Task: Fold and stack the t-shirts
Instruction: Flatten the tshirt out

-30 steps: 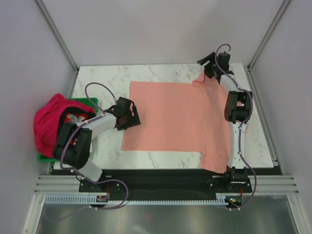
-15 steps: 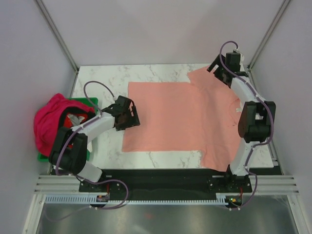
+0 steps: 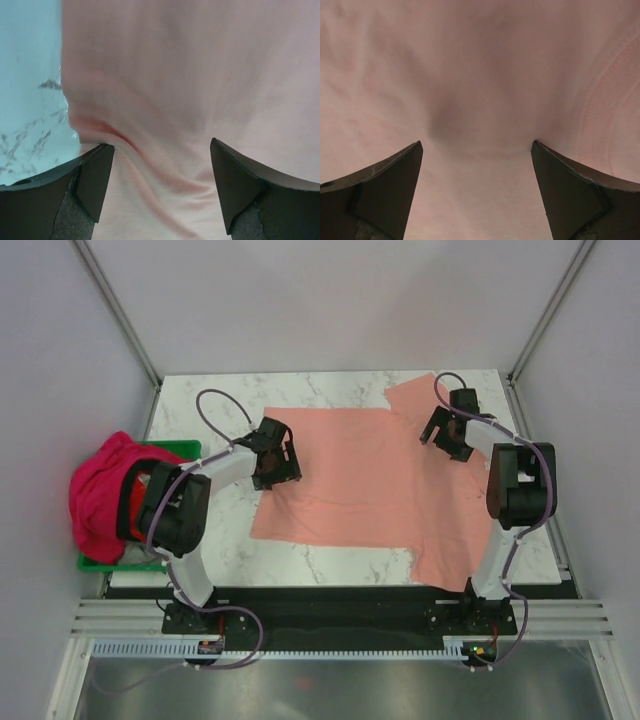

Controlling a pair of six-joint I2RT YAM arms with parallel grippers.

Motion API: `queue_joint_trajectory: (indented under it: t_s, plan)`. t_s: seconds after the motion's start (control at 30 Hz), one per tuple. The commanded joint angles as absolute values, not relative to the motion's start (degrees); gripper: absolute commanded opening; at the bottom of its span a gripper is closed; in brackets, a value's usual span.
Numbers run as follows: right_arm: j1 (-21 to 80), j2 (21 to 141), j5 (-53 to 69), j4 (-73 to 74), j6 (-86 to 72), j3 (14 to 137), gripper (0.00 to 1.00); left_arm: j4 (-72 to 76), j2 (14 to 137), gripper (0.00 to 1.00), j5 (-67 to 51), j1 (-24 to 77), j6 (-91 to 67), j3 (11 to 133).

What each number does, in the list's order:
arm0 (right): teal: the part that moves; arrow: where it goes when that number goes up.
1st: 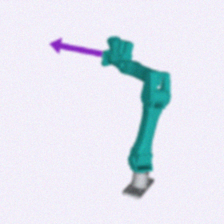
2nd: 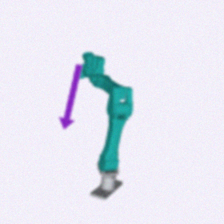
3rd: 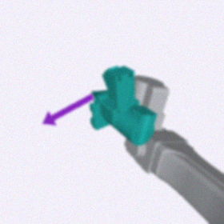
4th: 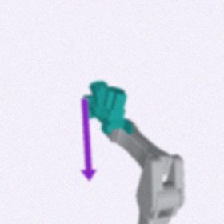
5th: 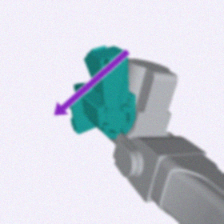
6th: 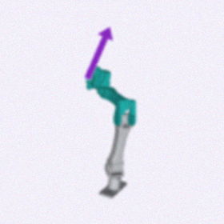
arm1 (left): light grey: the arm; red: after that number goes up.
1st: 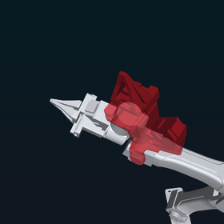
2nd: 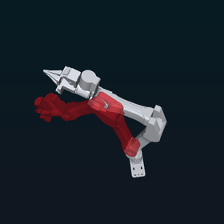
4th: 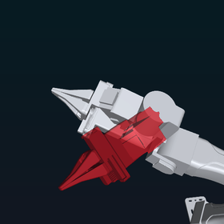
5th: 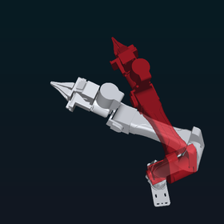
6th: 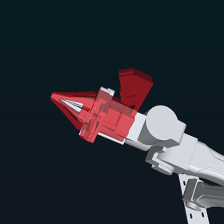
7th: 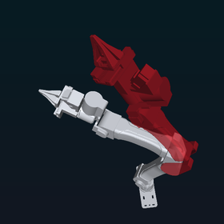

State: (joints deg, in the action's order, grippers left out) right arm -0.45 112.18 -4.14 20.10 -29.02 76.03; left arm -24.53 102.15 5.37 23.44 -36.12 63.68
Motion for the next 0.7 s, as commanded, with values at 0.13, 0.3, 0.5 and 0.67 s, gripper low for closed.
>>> queue_joint_trajectory:
  t_s: [0.13, 0.3, 0.5, 0.67]
  plan:
    - [1.0, 127.2, -5.9, 25.0, -28.4, 90.9, 0.98, -23.5, 112.0, 0.84, 3.7, 20.0, -39.7, 72.4]
    - [1.6, 138.6, -4.1, 29.1, -28.4, 109.7, 0.98, -24.9, 116.6, 0.83, 2.9, 15.0, -39.2, 78.4]
    - [2.1, 147.2, -0.9, 36.1, -29.4, 128.2, 0.98, -30.4, 121.4, 0.84, 0.7, 11.2, -35.7, 91.4]
    - [2.5, 135.2, -2.4, 33.7, -26.7, 122.2, 0.98, -34.6, 113.2, 0.93, 1.4, 11.4, -33.2, 93.2]
